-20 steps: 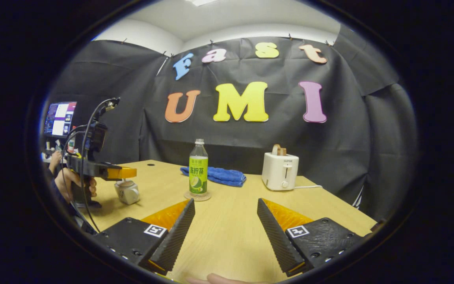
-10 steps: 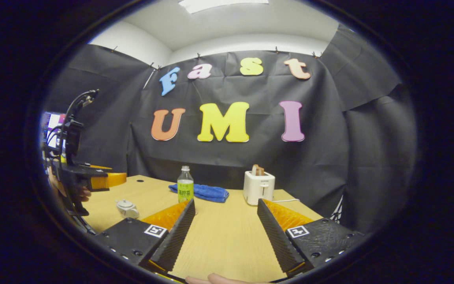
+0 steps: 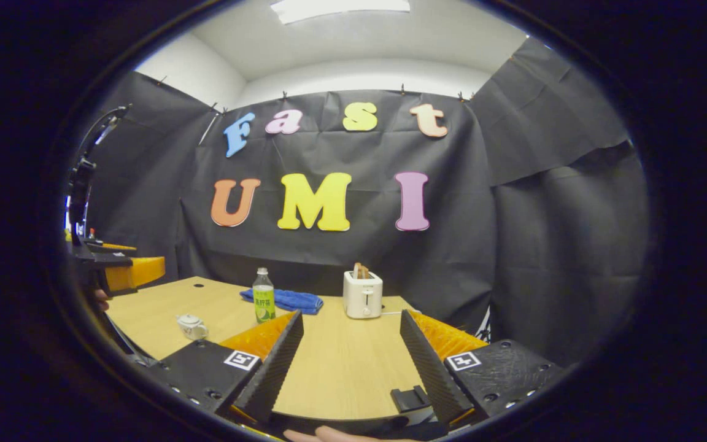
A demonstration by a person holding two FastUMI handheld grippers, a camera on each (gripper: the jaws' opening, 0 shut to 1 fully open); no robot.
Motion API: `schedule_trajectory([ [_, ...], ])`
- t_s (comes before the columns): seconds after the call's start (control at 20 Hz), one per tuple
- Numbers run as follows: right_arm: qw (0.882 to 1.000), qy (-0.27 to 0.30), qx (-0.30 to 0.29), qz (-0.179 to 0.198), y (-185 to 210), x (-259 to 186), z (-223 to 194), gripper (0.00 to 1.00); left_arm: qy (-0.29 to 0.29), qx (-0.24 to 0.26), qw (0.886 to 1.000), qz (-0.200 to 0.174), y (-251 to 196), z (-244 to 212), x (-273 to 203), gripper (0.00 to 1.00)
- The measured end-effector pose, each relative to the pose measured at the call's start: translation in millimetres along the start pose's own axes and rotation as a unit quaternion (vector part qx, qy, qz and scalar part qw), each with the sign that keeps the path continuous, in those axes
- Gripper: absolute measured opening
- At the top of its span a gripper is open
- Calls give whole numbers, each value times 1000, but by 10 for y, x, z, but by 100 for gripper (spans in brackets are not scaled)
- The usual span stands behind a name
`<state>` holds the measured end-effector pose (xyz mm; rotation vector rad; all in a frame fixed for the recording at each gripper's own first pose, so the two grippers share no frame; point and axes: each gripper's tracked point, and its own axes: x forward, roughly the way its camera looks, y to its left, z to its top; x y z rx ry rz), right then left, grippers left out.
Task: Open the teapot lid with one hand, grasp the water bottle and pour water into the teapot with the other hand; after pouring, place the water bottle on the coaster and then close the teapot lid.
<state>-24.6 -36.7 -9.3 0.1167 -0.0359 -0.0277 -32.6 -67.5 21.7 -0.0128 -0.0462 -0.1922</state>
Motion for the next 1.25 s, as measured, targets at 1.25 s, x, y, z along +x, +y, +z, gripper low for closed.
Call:
schedule_trajectory([
  [1.25, 997, 47, -47, 34, 265, 175, -410, 95, 7, 3, 1000, 22, 244, -177, 101, 100],
])
